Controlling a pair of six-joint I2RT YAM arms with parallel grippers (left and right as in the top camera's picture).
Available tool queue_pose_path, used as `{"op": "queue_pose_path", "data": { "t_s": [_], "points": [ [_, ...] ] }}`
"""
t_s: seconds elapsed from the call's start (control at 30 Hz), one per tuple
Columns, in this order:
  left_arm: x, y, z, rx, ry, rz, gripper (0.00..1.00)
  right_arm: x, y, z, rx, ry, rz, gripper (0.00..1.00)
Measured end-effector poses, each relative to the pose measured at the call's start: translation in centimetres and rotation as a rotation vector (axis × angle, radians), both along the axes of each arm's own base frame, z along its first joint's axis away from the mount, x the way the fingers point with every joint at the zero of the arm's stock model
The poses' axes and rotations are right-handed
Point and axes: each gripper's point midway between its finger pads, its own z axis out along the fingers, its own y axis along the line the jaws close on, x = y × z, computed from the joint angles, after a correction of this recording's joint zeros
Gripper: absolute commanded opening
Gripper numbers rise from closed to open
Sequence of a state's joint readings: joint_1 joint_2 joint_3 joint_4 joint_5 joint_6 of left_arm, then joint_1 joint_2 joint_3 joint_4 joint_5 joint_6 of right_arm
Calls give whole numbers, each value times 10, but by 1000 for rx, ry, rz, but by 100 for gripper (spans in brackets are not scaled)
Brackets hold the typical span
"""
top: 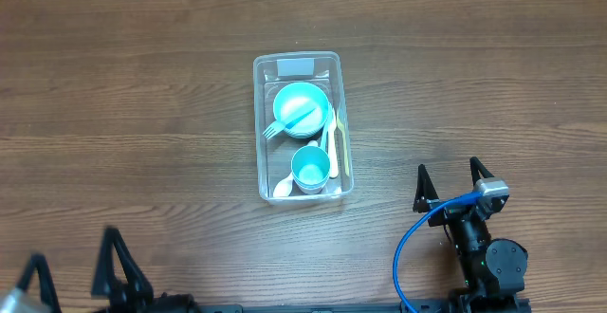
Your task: Pack container
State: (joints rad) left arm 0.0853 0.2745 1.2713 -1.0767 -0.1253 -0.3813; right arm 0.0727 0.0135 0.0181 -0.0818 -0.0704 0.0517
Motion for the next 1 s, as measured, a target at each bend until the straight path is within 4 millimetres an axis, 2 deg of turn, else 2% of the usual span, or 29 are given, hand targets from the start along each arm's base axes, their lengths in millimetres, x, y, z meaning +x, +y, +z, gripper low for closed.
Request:
{"op": "queue_pose_path", "data": {
  "t_s": [0.03, 0.13, 0.23, 0.37, 0.47, 0.57, 0.7, 1.0],
  "points": [
    [-3, 0, -11, 0, 1, 0, 100, 0, 0, 0, 0, 1, 0, 100],
    [9, 1, -60, -5, 62, 3, 100, 0, 0, 0, 0, 1, 0, 100],
    [45, 5, -107, -12, 88, 5, 100, 0, 0, 0, 0, 0, 0, 100],
    [95, 6, -123, -9, -38, -10, 100, 0, 0, 0, 0, 0, 0, 100],
    [116, 6, -121, 2, -165, -23, 100, 0, 0, 0, 0, 0, 0, 100],
    [132, 6, -142, 7, -189, -28, 100, 0, 0, 0, 0, 0, 0, 100],
    [145, 8, -185, 6, -132, -28, 100, 0, 0, 0, 0, 0, 0, 100],
    [154, 4, -231, 115, -30, -59, 100, 0, 0, 0, 0, 0, 0, 100]
  ]
}}
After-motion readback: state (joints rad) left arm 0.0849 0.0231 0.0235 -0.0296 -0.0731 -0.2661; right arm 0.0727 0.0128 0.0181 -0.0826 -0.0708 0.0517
